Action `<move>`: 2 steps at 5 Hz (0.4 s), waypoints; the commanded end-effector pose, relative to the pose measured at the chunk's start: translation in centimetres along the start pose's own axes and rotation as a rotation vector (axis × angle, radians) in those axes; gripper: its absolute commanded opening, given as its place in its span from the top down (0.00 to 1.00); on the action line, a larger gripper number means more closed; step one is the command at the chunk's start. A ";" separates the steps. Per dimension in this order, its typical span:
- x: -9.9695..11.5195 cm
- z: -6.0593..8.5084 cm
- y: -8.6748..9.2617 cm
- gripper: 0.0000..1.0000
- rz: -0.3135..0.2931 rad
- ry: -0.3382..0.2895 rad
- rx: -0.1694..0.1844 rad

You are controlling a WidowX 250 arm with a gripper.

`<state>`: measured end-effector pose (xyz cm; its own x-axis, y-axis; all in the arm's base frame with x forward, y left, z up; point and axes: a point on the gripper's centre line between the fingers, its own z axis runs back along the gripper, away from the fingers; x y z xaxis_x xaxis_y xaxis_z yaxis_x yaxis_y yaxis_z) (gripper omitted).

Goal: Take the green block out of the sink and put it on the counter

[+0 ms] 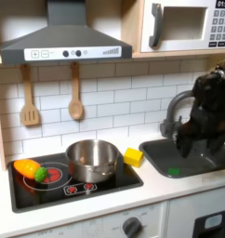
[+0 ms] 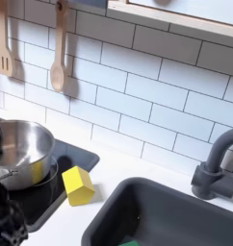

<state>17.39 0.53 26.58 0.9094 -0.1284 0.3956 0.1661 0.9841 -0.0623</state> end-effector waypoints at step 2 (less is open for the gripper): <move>5.8 -0.5 0.7 0.00 -0.030 -0.169 -0.043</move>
<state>22.99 0.53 28.28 0.8301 -0.1274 0.5429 0.2058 0.9748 -0.0858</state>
